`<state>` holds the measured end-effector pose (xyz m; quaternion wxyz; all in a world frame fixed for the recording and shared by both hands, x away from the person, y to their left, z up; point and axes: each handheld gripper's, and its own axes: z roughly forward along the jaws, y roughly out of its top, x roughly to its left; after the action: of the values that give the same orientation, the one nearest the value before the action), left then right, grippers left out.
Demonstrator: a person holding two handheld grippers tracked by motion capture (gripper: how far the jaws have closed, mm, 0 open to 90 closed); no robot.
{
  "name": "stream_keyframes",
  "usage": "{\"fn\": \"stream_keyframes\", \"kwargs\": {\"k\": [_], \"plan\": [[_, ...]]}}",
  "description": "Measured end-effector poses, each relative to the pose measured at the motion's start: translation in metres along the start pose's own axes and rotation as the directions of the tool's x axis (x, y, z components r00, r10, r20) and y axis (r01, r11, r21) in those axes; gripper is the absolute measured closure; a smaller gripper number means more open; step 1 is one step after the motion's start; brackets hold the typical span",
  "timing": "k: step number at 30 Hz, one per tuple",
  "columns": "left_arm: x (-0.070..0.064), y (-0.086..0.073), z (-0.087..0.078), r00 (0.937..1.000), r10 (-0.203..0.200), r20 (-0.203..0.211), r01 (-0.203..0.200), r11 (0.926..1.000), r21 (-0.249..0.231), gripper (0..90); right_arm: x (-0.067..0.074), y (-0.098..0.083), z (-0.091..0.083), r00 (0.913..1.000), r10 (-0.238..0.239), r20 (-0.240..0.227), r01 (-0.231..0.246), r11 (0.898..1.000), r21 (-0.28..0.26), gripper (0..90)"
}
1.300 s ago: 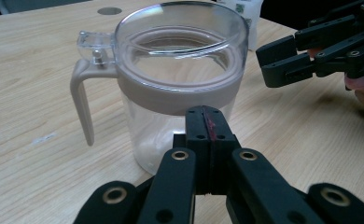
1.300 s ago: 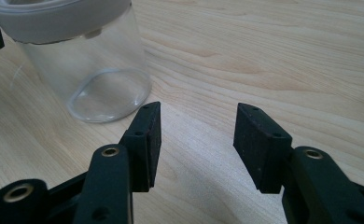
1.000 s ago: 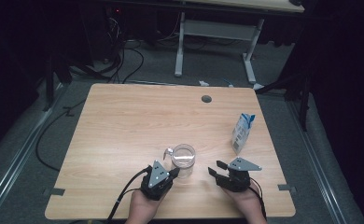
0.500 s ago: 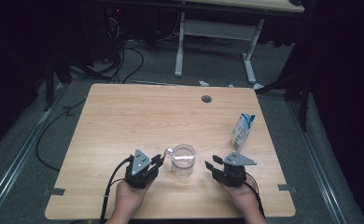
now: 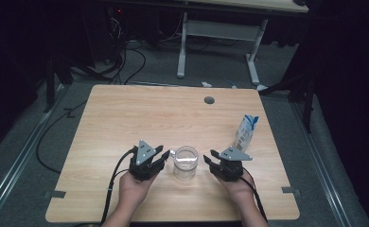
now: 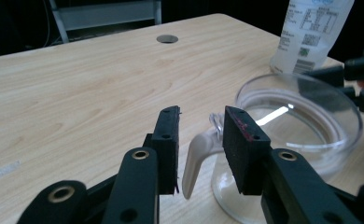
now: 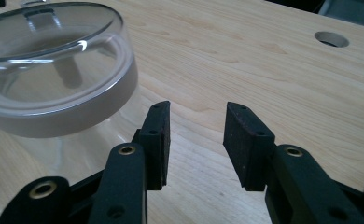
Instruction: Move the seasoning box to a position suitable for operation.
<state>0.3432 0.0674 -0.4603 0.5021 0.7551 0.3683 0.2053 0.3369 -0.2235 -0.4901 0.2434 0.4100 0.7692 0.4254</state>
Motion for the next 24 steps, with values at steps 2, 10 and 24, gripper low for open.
{"fn": "stream_keyframes", "kwargs": {"k": [2, 10, 24], "plan": [[0.000, 0.004, 0.002, 0.9997, -0.019, 0.013, 0.019, 0.9998, -0.010, 68.7, 0.003, -0.002, 0.002, 0.9995, -0.030, -0.002, 0.031, 0.999, 0.019, 63.2], [0.002, 0.007, 0.008, 0.9989, -0.045, 0.012, 0.045, 0.9990, 0.007, 82.8, 0.002, -0.005, -0.003, 0.9994, -0.028, -0.022, 0.028, 1.000, 0.002, 67.2], [-0.007, 0.011, 0.016, 0.9998, -0.020, 0.005, 0.020, 0.9995, 0.024, 89.9, 0.005, -0.005, -0.006, 0.9984, -0.034, -0.046, 0.033, 0.999, -0.010, 73.2]]}}
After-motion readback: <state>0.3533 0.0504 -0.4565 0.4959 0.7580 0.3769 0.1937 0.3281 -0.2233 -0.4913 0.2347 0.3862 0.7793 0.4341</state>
